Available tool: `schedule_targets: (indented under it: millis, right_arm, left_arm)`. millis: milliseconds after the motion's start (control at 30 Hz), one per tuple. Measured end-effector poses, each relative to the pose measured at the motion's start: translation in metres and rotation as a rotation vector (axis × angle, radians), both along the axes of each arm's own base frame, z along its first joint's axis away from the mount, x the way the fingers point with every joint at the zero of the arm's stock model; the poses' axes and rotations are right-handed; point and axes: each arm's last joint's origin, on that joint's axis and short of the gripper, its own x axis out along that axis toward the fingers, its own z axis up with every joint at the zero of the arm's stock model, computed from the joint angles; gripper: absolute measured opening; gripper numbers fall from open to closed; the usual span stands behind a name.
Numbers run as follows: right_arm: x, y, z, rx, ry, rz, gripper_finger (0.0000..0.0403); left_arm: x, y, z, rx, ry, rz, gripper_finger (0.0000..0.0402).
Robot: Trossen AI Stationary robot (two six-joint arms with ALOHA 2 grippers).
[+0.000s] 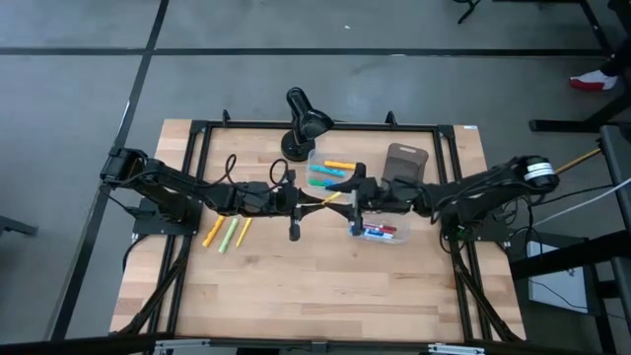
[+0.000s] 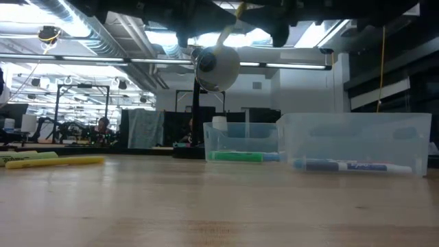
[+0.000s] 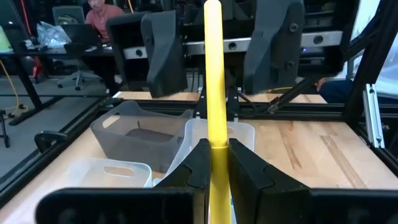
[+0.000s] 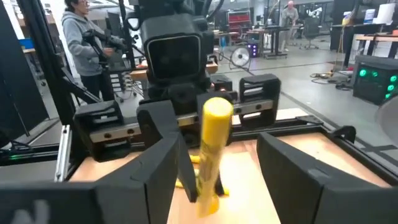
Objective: Pick & Place Markers
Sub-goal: Put the right yellow pen into the black transparent bin
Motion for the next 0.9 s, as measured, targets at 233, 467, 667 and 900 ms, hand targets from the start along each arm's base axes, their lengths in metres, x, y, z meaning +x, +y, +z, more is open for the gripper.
schedule_targets:
  millis: [233,467,667,900]
  right_arm:
    - [0.0031,0.0005,0.0004,0.024,0.002,0.002,0.0182]
    - [0.0029,0.0004,0.0009,0.037,-0.001,0.003,0.0053]
    - [0.0029,0.0002,0.0006,0.05,0.001,-0.005,0.0032]
    - [0.0029,-0.001,-0.0056,0.053,0.069,-0.046,0.0035]
  left_arm:
    - [0.0,0.0,-0.0001,0.006,0.002,0.0,0.0029]
    - [0.0,0.0003,-0.0001,0.019,0.004,0.005,0.0029]
    - [0.0,0.0001,-0.0002,0.018,0.005,-0.001,0.0044]
    - [-0.0002,0.0002,-0.0014,0.021,0.017,0.005,0.0096]
